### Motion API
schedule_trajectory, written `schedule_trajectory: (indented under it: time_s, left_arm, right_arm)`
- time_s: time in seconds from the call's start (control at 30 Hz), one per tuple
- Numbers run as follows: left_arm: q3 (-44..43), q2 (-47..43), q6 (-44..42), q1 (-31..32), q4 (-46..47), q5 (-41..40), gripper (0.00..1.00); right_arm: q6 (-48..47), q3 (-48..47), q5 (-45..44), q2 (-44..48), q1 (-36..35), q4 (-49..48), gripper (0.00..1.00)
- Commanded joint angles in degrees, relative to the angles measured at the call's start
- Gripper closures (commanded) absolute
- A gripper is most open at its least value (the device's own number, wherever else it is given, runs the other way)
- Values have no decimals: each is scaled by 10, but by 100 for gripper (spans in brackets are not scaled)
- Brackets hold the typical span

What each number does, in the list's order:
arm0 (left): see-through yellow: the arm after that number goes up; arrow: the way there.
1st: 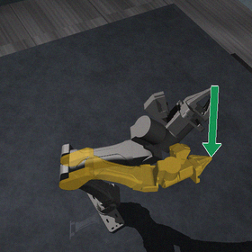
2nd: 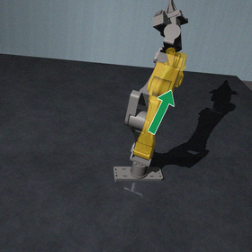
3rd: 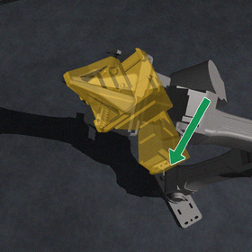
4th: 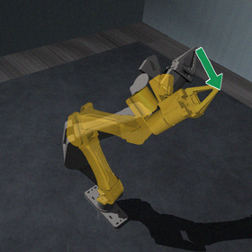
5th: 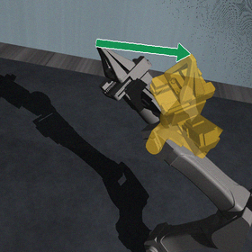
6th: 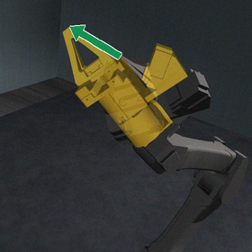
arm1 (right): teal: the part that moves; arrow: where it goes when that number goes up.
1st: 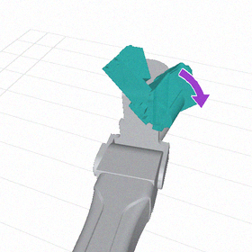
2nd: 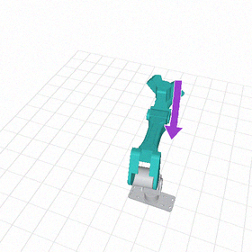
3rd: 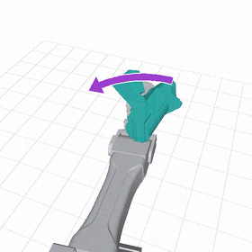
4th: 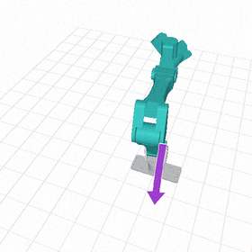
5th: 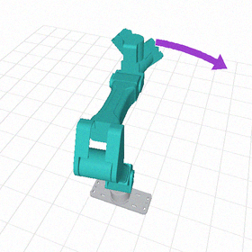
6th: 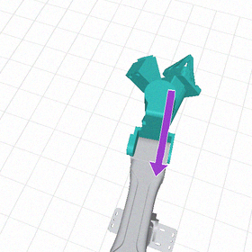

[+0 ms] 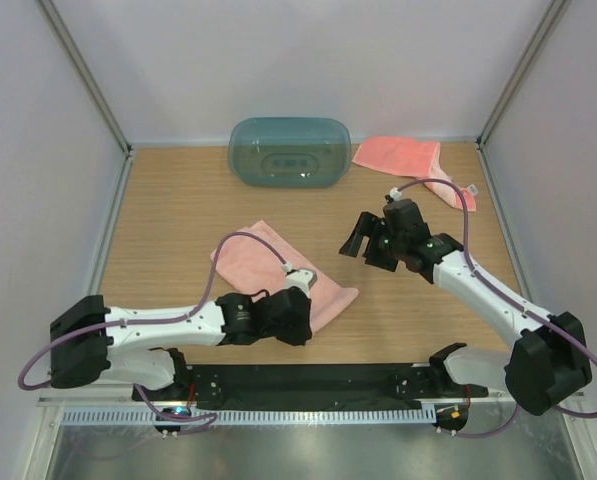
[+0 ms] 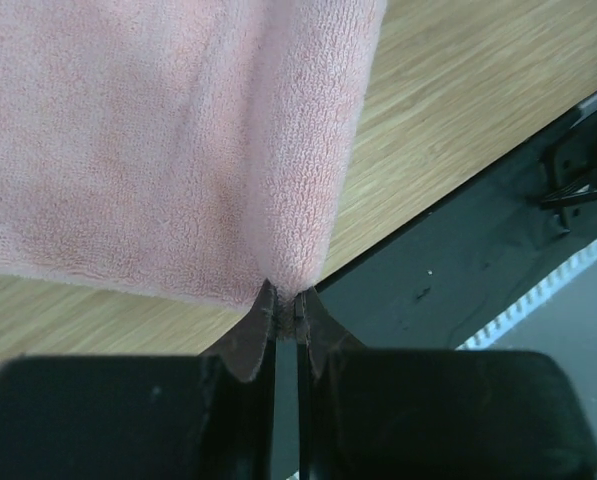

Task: Roll the towels
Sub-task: Fold the towel

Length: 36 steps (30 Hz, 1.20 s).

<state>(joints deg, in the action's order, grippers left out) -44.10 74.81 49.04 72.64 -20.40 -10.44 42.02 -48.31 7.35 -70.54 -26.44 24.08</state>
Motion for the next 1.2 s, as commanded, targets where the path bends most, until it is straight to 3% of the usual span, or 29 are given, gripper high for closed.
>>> schedule_trajectory:
  time_s: [0.0, 0.3, 0.5, 0.6, 0.73, 0.9, 1.17]
  left_arm:
    - [20, -45, 68, -24, 30, 33, 100]
    - [117, -134, 189, -144, 46, 101, 100]
    - [165, -155, 214, -208, 48, 139, 100]
    - [169, -143, 209, -224, 47, 151, 100]
    - [161, -117, 192, -238, 46, 158, 100]
    - [137, -77, 146, -262, 41, 169, 99]
    - [52, -6, 65, -274, -14, 162, 98]
  right_arm:
    - [-20, -27, -29, 30, 1, 33, 18]
    - [-23, -21, -2, 47, 0, 32, 18]
    - [-26, -2, 68, 52, 1, -9, 25]
    - [-23, 21, 106, 57, -6, -49, 33]
    - [-18, 52, 166, 53, -31, -121, 54]
    - [-12, 68, 176, 16, -83, -178, 77]
    - [3, 68, 179, -70, -119, -269, 80]
